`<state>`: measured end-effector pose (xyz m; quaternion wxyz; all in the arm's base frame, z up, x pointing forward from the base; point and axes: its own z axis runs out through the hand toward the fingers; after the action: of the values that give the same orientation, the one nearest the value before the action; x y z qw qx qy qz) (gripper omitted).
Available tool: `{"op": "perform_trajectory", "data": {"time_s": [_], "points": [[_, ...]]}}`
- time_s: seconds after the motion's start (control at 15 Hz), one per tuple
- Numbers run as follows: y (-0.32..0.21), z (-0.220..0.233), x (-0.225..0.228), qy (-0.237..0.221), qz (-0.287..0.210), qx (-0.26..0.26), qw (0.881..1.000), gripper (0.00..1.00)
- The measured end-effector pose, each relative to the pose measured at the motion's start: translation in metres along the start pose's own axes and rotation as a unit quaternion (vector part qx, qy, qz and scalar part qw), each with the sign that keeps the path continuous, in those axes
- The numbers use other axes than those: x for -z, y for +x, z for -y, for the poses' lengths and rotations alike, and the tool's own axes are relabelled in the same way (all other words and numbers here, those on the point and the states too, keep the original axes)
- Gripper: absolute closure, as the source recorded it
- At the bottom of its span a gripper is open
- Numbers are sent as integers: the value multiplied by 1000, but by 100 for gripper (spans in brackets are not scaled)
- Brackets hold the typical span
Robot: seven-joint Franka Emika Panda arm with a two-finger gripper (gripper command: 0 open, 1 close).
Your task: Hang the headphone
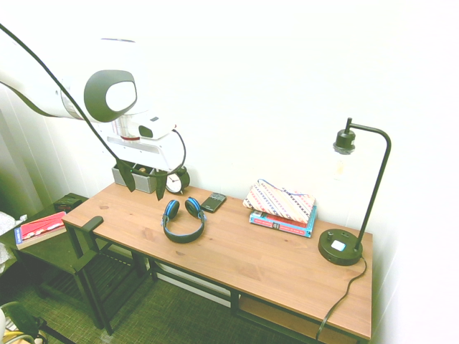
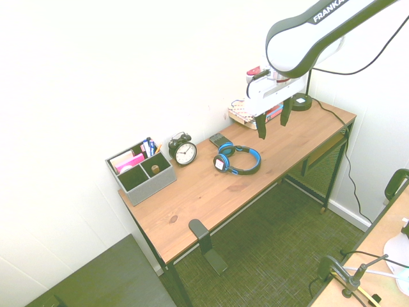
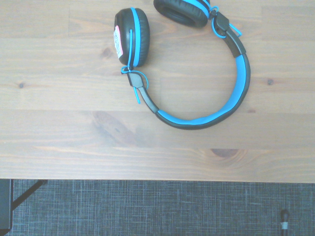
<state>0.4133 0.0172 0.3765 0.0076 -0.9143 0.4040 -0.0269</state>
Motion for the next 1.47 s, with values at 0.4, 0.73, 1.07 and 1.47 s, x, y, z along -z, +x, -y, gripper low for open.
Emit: {"op": "perform_trajectory", "data": {"time_s": [0.4,0.73,1.07,1.47], "points": [[31,4,-20,18,-7,-101,995,0],[92,15,-133,40,10,-227,973,0],[128,43,-198,50,33,-245,968,0],[127,44,-224,32,35,-243,969,100]]}}
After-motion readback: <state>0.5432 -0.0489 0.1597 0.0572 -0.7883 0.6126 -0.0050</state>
